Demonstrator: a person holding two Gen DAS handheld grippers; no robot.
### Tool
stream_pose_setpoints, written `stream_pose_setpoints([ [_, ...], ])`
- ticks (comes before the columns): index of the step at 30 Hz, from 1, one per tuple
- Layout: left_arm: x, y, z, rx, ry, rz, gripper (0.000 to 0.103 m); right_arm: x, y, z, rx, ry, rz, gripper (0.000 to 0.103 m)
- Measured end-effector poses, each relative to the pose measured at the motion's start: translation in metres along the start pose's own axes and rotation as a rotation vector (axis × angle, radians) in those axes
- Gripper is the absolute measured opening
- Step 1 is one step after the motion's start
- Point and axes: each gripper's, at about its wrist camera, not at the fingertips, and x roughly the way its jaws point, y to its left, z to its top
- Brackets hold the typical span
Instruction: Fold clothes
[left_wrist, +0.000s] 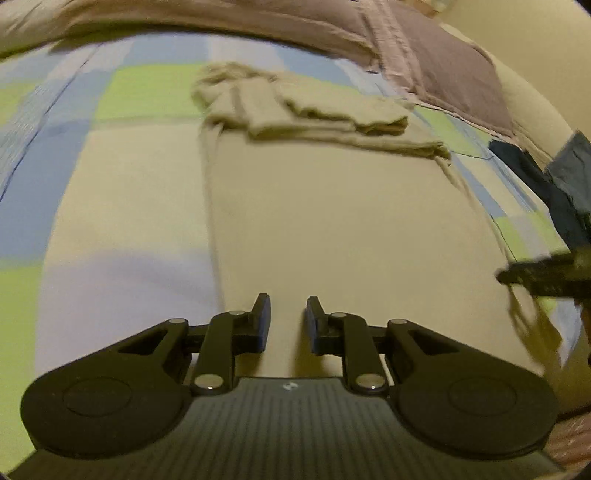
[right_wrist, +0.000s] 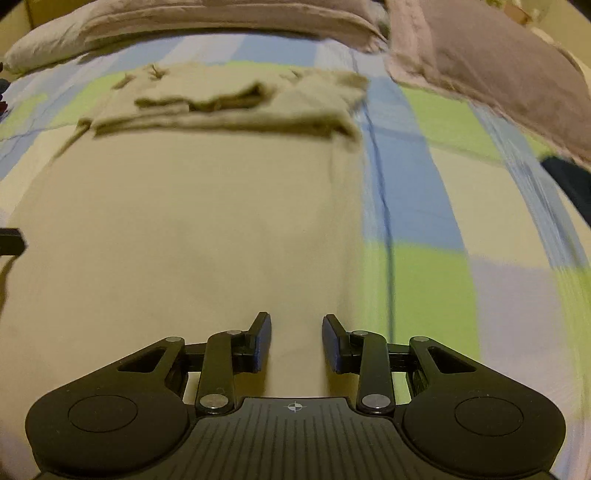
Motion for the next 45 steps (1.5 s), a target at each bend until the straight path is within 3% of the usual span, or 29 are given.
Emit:
stream_pose_setpoints([
  [6,-0.051,-0.027,-0.068,-0.072,0.019,0.142,0.017,-0.053,0.000,-0.083,-0.026,0.005,0.047,0.033],
  [10,-0.092,-0.059,-0.086,-0.205,0.055,0.252,0.017,-0.072,-0.006,-0.112,-0.011,0.164,0.046,0.033],
  [11,-0.107,-0.071,-0.086,-0.231,0.053,0.279,0.017,-0.084,-0.011,-0.117,0.013,0.157,0.062,0.033],
  [15,-0.177,-0.127,-0.071,-0.257,-0.012,0.310,0.021,-0.155,-0.031,-0.113,0.061,0.039,0.143,0.033],
  [18,-0.223,-0.166,-0.054,-0.262,-0.060,0.331,0.031,-0.206,-0.042,-0.096,0.101,-0.020,0.188,0.034],
  [22,-0.276,-0.204,-0.038,-0.299,-0.125,0.329,0.043,-0.266,-0.049,-0.072,0.144,-0.088,0.264,0.034],
  [25,-0.303,-0.223,-0.032,-0.306,-0.137,0.332,0.045,-0.307,-0.044,-0.063,0.142,-0.129,0.302,0.034],
  [32,-0.324,-0.248,-0.027,-0.241,-0.088,0.412,0.047,-0.343,-0.025,-0.065,0.117,-0.101,0.291,0.034],
  [45,-0.324,-0.247,-0.023,-0.127,-0.007,0.394,0.049,-0.342,0.001,-0.070,0.147,-0.039,0.238,0.034],
])
